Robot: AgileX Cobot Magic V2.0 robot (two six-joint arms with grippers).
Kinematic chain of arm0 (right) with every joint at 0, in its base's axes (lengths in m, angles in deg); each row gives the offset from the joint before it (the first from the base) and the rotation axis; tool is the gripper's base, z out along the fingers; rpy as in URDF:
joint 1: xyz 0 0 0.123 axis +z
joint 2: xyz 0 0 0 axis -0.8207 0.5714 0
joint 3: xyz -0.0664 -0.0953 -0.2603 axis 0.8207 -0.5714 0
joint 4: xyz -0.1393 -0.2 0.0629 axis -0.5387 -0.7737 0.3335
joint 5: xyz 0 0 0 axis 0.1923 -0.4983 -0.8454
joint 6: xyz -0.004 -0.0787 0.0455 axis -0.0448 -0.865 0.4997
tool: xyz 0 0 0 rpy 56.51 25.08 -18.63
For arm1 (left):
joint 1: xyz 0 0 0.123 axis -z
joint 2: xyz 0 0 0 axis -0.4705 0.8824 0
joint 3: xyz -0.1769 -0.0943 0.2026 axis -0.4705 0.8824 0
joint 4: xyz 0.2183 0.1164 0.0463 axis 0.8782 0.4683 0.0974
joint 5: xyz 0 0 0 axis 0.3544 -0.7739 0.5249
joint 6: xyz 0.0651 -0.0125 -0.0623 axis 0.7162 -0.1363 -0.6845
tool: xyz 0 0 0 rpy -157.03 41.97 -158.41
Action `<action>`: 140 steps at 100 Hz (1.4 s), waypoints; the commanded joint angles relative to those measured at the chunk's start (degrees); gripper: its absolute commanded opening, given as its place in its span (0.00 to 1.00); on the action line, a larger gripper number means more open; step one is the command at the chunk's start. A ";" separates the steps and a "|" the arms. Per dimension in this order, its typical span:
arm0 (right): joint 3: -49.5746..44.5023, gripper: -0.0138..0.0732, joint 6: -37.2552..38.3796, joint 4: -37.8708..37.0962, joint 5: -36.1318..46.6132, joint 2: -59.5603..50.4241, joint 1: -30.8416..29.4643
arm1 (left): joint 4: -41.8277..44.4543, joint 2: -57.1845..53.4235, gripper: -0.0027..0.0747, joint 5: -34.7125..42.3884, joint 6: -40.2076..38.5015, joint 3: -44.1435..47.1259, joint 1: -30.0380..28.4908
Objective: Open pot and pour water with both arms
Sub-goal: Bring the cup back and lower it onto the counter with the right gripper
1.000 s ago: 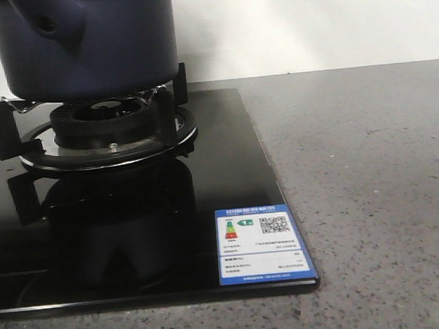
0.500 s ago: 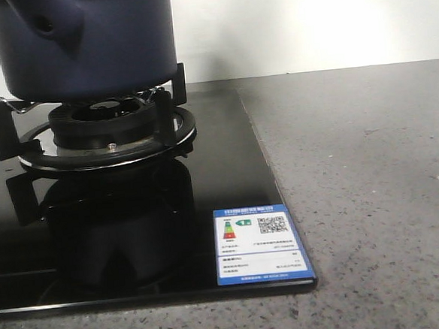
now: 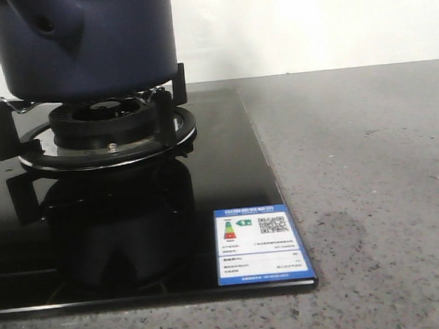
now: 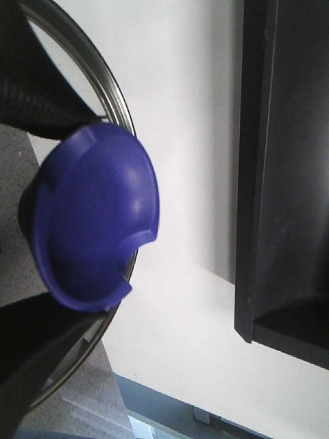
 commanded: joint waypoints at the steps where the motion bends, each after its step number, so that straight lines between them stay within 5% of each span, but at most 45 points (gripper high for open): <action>1: -0.77 0.53 1.36 -1.88 5.21 -2.42 -1.36 | -3.59 -2.08 0.57 -1.50 0.00 -2.58 0.01; 60: -12.60 0.54 3.59 1.01 24.92 -2.51 -11.44 | -3.59 -2.08 0.57 -1.62 0.00 -2.58 0.01; 140: -16.97 0.54 3.59 1.15 30.85 2.71 -11.71 | -3.59 -2.08 0.57 -1.73 0.00 -2.58 0.01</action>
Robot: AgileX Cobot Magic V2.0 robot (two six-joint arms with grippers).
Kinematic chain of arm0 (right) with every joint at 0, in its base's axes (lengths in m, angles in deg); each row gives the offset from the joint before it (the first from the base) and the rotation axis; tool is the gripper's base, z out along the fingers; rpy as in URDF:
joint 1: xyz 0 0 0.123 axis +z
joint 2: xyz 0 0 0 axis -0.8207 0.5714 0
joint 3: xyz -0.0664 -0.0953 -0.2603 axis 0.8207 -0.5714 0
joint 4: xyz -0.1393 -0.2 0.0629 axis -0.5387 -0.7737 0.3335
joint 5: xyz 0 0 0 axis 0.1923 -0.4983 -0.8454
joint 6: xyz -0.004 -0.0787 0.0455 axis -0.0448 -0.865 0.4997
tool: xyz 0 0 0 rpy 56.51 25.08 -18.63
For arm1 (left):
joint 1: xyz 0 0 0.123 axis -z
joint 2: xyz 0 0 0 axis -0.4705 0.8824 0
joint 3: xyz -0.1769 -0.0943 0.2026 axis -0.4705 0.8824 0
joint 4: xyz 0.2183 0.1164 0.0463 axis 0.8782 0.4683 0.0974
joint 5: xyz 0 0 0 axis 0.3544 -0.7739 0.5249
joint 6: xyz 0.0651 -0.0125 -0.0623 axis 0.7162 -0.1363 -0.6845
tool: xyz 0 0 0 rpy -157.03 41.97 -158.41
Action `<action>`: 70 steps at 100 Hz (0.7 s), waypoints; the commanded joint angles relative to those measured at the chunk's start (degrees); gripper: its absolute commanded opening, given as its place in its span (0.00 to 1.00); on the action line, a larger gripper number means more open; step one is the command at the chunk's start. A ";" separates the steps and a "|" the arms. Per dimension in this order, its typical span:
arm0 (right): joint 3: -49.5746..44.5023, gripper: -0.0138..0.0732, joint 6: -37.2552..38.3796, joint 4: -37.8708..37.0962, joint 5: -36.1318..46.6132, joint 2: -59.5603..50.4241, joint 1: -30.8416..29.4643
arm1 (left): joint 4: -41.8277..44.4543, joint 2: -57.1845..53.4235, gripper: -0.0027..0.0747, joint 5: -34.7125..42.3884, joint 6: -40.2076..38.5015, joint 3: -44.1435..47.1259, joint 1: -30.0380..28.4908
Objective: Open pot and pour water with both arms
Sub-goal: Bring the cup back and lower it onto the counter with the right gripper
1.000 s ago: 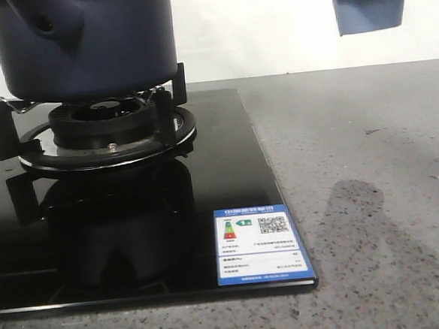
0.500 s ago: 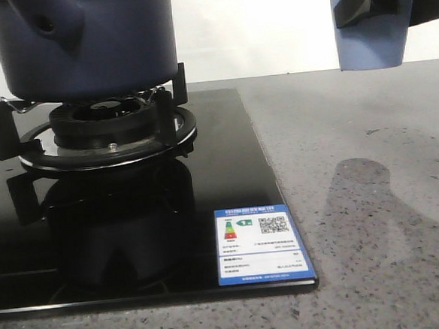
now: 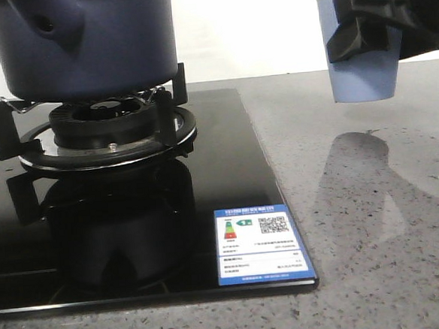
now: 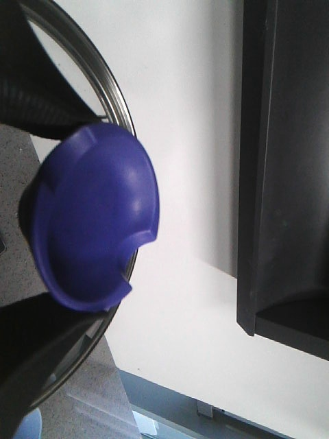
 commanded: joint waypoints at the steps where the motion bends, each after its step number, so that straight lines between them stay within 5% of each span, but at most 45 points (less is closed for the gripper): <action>1: 0.86 0.54 -0.03 0.09 5.84 -0.99 -0.35 | -3.93 -2.08 0.57 -1.01 0.00 -2.46 0.01; 58: -0.79 0.55 -0.03 0.52 9.87 0.99 -0.35 | -3.61 -1.96 0.57 -1.01 0.00 -2.46 0.01; 70: -0.79 0.69 -0.03 0.52 10.31 0.99 -0.35 | -3.61 -1.96 0.57 -1.01 0.00 -2.46 0.01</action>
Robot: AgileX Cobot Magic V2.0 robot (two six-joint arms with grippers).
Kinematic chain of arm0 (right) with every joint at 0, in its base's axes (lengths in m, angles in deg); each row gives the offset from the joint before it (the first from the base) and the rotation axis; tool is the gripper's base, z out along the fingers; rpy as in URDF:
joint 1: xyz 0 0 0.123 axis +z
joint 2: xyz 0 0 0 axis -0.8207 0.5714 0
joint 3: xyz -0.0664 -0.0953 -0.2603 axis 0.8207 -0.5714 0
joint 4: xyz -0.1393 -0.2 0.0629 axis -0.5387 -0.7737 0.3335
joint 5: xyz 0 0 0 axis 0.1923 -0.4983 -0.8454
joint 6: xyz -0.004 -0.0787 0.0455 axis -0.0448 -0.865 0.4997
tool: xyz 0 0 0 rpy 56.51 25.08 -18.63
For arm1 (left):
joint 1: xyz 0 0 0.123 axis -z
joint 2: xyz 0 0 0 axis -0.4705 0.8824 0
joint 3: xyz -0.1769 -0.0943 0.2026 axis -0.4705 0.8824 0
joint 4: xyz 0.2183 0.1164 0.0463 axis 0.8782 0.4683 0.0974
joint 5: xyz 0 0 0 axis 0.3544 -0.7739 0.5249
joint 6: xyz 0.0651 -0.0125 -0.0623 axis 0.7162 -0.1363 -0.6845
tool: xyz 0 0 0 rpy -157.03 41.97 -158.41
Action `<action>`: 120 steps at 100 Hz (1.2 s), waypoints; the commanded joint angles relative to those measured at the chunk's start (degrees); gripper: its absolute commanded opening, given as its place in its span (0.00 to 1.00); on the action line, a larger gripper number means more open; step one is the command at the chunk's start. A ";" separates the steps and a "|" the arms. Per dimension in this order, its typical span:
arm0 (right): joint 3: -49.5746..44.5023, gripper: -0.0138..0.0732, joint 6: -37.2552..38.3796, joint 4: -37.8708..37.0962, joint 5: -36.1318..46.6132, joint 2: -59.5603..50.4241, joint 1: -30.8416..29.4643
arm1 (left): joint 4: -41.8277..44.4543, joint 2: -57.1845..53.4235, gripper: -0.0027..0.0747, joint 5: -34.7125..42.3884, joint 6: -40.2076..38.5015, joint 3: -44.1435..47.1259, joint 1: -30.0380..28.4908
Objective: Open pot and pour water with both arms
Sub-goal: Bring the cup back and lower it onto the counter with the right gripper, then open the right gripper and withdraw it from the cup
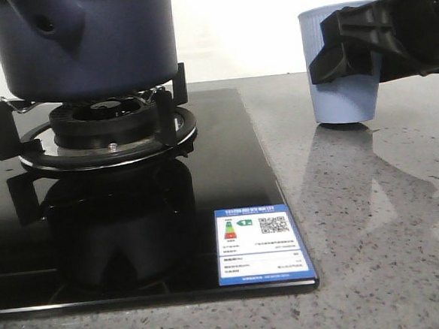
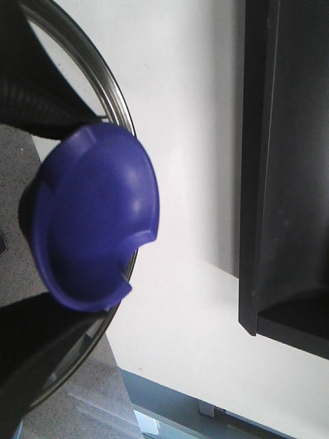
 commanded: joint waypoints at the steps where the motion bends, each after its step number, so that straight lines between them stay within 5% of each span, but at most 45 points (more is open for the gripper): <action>1: 1.37 0.70 -0.13 0.52 3.90 -1.53 -0.35 | -3.73 -1.96 0.57 -0.92 0.00 -2.46 0.01; 14: 1.37 0.82 -0.13 0.52 3.68 -1.53 -0.35 | -3.73 -1.96 0.57 -0.92 0.00 -2.46 0.01; 120: 1.37 0.82 1.74 0.52 -3.48 -8.14 -0.35 | -3.60 -1.96 0.57 -0.82 0.00 -2.46 0.01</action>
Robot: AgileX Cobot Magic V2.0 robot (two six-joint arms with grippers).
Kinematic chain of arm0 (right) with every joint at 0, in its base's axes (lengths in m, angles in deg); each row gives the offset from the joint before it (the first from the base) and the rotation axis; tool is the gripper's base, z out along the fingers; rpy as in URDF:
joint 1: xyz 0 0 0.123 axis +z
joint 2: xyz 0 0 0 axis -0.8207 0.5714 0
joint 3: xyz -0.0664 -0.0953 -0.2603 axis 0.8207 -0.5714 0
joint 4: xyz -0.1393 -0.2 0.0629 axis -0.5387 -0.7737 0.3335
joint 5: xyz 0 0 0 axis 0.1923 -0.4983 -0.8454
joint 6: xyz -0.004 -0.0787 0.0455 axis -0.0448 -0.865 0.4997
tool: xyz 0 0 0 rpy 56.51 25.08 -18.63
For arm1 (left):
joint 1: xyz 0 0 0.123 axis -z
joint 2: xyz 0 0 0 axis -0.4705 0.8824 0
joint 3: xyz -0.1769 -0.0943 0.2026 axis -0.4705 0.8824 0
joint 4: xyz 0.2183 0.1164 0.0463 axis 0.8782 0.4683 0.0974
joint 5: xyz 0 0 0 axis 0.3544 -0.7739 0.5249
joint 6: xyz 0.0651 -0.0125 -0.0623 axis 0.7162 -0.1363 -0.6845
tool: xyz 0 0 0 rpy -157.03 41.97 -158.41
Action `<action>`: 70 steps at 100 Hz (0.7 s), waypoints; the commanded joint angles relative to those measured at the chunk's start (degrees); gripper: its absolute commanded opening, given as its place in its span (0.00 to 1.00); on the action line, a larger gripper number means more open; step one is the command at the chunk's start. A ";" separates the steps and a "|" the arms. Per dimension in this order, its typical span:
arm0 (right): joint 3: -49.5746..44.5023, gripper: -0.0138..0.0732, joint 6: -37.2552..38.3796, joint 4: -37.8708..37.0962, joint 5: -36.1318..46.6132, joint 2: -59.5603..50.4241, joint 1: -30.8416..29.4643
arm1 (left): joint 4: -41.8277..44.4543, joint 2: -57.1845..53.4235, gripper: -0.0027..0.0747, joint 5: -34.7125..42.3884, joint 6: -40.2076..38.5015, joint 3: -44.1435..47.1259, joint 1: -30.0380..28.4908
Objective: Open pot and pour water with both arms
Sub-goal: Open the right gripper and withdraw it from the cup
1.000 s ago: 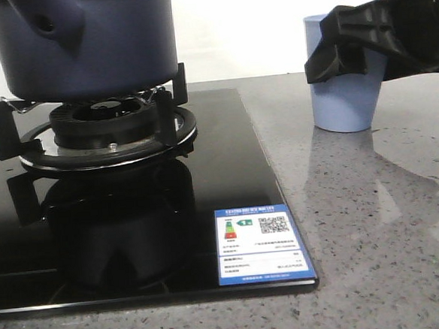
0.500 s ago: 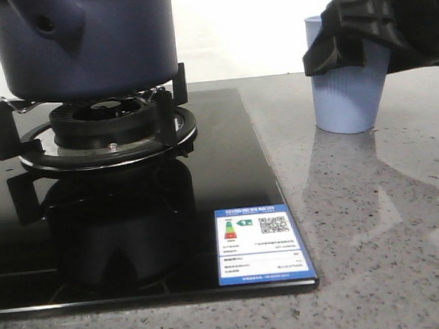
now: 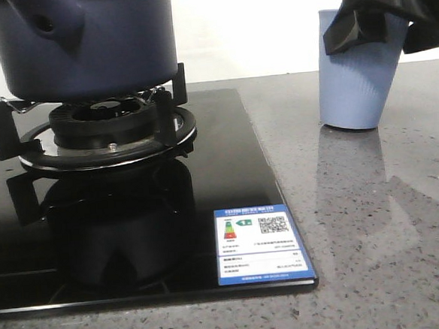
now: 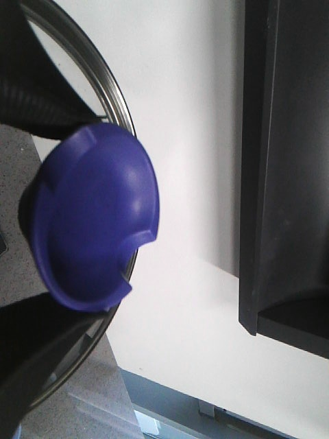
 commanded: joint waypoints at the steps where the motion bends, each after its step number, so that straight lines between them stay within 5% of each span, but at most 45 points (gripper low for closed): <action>1: 1.37 0.82 0.67 0.52 1.95 -2.11 -0.35 | -3.72 -1.96 0.57 -0.69 0.00 -2.46 0.01; 70: -0.99 0.82 1.54 1.01 -5.45 -2.80 6.68 | -3.72 -1.96 0.57 -0.38 0.00 -2.46 0.01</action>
